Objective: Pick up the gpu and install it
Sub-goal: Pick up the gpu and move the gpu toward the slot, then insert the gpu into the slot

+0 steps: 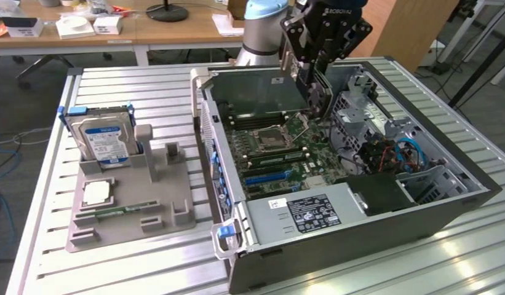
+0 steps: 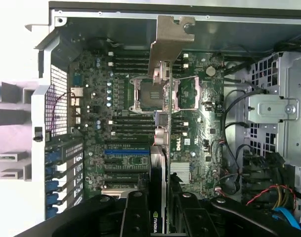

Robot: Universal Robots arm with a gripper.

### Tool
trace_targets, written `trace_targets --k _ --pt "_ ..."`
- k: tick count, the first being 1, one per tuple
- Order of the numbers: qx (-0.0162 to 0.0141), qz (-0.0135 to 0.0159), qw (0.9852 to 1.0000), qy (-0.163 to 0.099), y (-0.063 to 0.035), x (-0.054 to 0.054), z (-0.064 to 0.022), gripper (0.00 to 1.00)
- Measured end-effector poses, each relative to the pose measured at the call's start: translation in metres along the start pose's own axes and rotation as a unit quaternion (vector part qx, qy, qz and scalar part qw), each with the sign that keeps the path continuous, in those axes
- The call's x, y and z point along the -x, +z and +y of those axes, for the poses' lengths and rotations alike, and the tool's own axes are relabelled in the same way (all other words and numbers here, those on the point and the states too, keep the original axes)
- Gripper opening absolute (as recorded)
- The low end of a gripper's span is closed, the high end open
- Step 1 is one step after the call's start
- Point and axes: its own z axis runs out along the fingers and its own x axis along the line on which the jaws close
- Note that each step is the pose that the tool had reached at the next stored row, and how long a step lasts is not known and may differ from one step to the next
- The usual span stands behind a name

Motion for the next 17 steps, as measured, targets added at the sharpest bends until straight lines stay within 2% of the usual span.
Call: trace_targets --k 17 --pt "0.0001 0.0003 1.0 -0.005 0.0002 0.0002 0.0 0.27"
